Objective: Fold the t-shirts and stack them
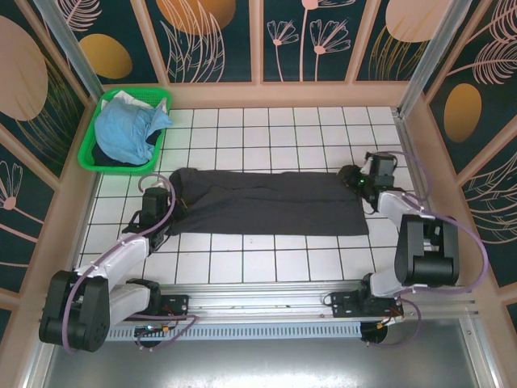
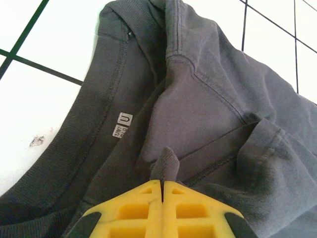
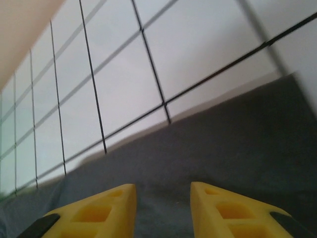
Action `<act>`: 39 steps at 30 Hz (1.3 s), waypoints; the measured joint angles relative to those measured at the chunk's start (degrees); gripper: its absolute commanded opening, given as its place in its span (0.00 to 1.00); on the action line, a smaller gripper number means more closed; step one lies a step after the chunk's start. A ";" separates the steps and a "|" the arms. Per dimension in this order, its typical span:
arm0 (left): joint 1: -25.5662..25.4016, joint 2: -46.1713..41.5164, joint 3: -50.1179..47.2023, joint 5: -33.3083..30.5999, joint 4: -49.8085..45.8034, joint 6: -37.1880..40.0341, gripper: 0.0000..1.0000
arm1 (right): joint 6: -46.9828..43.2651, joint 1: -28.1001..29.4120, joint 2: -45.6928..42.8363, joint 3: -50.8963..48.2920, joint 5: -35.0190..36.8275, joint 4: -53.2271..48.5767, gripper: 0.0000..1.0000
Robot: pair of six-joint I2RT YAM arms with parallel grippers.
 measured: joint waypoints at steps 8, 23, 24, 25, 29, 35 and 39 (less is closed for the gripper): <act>0.00 -9.57 -1.64 1.27 -1.38 -0.52 0.51 | 1.38 1.62 4.35 -2.64 4.52 1.64 0.38; -6.73 17.92 16.70 9.03 0.66 6.71 0.54 | 1.97 -4.83 4.26 -7.63 0.81 7.67 0.40; -7.76 20.02 17.90 9.55 0.66 7.52 0.54 | 1.99 -5.16 4.17 -7.96 0.26 8.13 0.40; -8.48 21.70 18.88 10.12 0.66 8.24 0.54 | 1.99 -5.35 4.13 -8.15 0.00 8.46 0.40; -9.07 26.27 20.85 10.12 -0.11 10.69 0.45 | 1.97 -5.81 4.13 -8.37 -1.09 8.94 0.40; -10.91 27.63 21.07 10.58 -2.08 12.04 0.29 | 1.97 -5.97 4.13 -8.37 -1.62 8.96 0.41; -13.97 26.86 20.68 12.11 -2.23 11.50 0.13 | 1.95 -6.03 4.13 -8.63 -1.84 9.40 0.41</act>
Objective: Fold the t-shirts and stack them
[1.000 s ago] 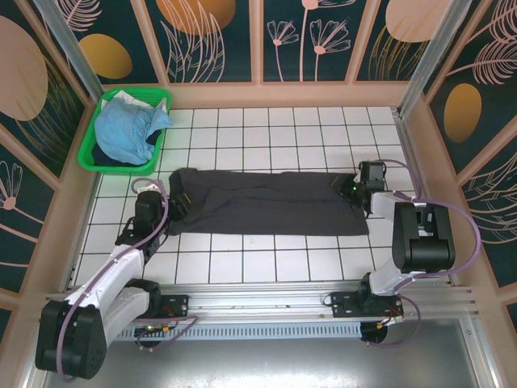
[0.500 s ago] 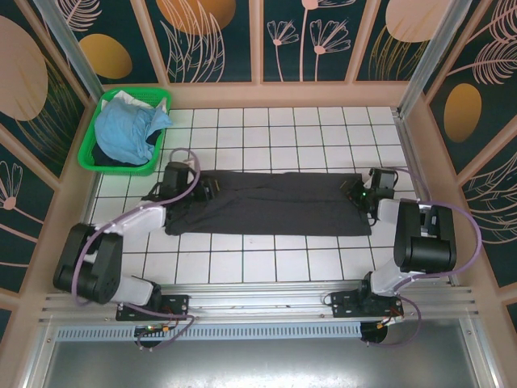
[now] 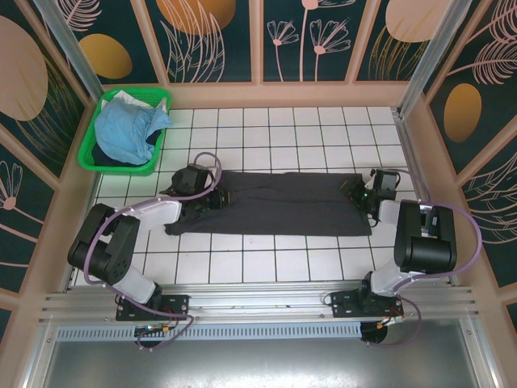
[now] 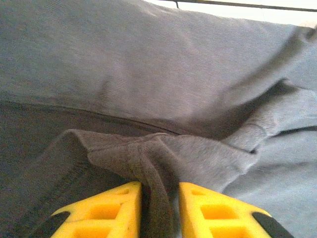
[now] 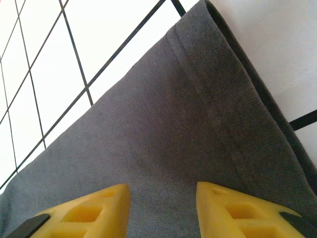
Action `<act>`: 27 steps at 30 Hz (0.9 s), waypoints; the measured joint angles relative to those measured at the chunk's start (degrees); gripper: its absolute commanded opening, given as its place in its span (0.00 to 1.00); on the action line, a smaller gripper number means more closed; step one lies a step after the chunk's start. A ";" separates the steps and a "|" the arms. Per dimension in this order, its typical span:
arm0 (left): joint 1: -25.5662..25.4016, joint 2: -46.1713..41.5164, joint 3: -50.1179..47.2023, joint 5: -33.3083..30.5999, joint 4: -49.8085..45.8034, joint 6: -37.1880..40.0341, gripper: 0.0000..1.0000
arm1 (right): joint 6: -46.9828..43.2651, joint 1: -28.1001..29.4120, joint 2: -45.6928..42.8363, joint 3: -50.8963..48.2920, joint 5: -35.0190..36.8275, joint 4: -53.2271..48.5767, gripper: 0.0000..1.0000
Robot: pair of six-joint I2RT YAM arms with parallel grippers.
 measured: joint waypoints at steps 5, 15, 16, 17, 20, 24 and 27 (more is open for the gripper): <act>-2.43 -3.61 -2.93 1.16 -0.35 -1.11 0.06 | 0.02 -0.02 -0.11 -0.39 -0.11 0.72 0.41; -3.30 -17.16 -6.19 2.99 -1.97 -3.06 0.48 | 0.02 -0.31 -0.11 -0.48 -0.96 0.90 0.41; -3.32 -17.20 -5.88 2.32 -2.03 -3.04 0.53 | 0.02 -0.31 -0.11 -0.48 -1.03 0.90 0.41; -3.41 -16.76 -5.22 1.05 -2.12 -3.17 0.58 | 0.02 -0.31 -0.11 -0.48 -1.05 0.90 0.41; -3.41 -12.46 -1.99 -2.80 -2.25 -2.56 0.59 | 0.02 -0.33 -0.11 -0.48 -1.07 0.94 0.41; -3.39 -0.96 4.90 -5.88 -2.75 -1.31 0.51 | 0.02 -0.37 -0.11 -0.59 -1.27 1.16 0.41; -3.41 6.82 8.87 -6.62 -3.45 -0.15 0.36 | 0.02 -0.42 -0.11 -0.87 -1.55 1.68 0.41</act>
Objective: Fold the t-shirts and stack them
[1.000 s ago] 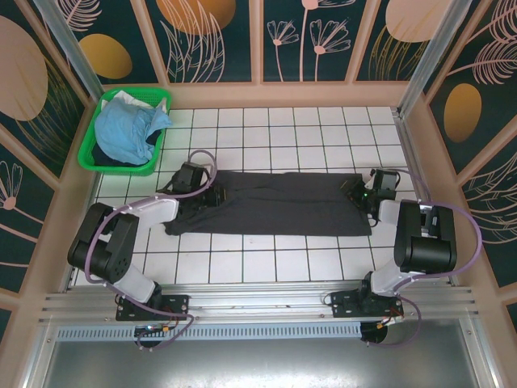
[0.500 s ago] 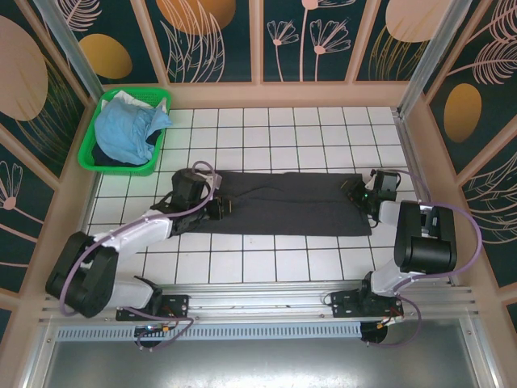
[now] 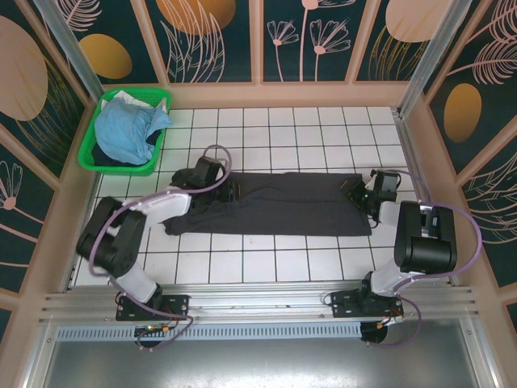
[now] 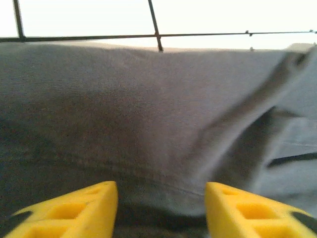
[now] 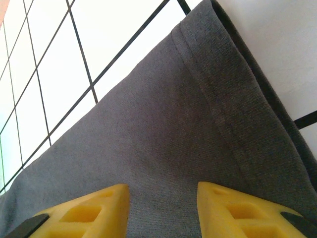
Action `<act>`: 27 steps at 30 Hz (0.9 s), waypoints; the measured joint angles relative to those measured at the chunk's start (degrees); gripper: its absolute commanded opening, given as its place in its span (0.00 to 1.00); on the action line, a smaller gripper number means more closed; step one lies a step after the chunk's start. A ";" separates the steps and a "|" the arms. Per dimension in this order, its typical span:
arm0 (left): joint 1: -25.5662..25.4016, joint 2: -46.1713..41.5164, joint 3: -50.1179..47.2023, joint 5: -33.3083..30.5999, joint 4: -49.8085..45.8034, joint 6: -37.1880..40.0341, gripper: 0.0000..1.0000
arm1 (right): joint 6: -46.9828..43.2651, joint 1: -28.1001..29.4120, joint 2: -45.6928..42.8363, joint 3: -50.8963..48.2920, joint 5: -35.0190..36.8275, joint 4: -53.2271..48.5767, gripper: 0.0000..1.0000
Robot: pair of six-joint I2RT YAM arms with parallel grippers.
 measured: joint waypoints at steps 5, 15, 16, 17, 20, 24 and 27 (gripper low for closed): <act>0.00 1.22 -1.01 0.79 -1.01 -0.15 0.16 | 0.00 -0.22 0.00 -0.15 -0.66 0.26 0.41; -0.39 -14.40 -8.92 4.04 -2.16 -3.04 0.00 | 0.02 -0.33 -0.02 -0.59 -1.75 0.94 0.41; -0.57 -15.61 -9.99 4.61 -2.14 -3.56 0.00 | 0.02 -0.33 -0.02 -0.63 -2.01 0.96 0.42; -0.70 -16.65 -10.99 5.01 -2.14 -4.04 0.07 | 0.02 -0.33 -0.02 -0.63 -2.12 0.98 0.42; -1.03 -19.96 -13.94 5.09 -2.16 -5.40 0.38 | 0.02 -0.33 -0.02 -0.74 -2.38 1.25 0.42; -1.05 -20.04 -14.84 4.28 -1.57 -6.80 0.37 | 0.02 -0.33 -0.04 -0.94 -2.80 1.44 0.42; -1.07 -15.10 -13.64 4.33 -0.59 -6.82 0.39 | 0.02 -0.37 -0.26 -1.46 -3.19 1.97 0.42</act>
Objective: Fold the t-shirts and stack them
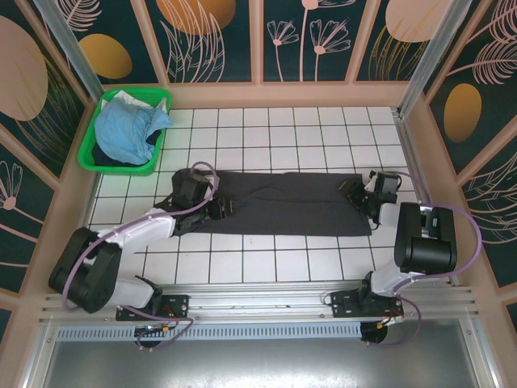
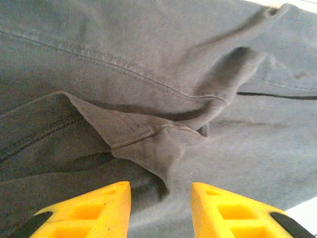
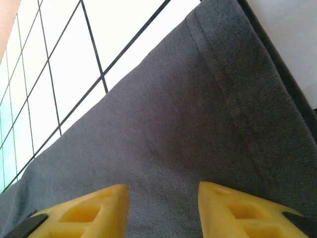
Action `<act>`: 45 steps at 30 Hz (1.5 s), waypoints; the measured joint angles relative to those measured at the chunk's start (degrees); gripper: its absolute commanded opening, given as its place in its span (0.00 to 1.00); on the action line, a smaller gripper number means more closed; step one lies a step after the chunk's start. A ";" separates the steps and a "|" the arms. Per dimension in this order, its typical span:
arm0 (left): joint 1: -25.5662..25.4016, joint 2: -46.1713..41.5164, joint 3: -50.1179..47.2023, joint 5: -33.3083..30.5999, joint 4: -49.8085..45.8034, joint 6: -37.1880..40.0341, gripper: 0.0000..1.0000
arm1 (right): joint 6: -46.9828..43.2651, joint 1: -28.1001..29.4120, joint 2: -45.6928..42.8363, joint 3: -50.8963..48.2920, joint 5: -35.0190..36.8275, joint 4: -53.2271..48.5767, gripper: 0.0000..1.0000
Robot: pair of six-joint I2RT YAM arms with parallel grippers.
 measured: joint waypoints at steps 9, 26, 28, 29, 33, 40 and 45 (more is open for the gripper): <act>0.02 9.29 4.87 -1.31 1.03 -1.07 0.07 | 0.26 -0.28 -0.92 -1.14 -1.36 0.39 0.42; -6.82 -6.47 1.88 -6.23 -4.00 -4.04 0.20 | 0.85 -0.33 -0.92 -1.14 -3.41 1.07 0.44; -7.91 -7.89 -0.04 -5.03 -3.87 -5.44 0.24 | 0.83 -0.33 -0.92 -1.14 -3.39 1.05 0.44; -8.04 -8.50 -0.94 -4.63 -3.80 -5.90 0.27 | 0.85 -0.33 -0.92 -1.14 -3.39 1.05 0.44; -8.07 -10.88 -3.17 -4.52 -4.46 -6.97 0.42 | 0.83 -0.33 -0.92 -1.14 -3.39 1.05 0.44; -7.80 -9.53 -1.57 -11.63 -6.01 -5.46 0.47 | 0.83 -0.33 -0.92 -1.14 -3.39 1.05 0.44; -5.40 -1.51 1.20 -14.93 -6.51 -3.19 0.34 | 0.83 -0.33 -0.92 -1.14 -3.56 1.05 0.44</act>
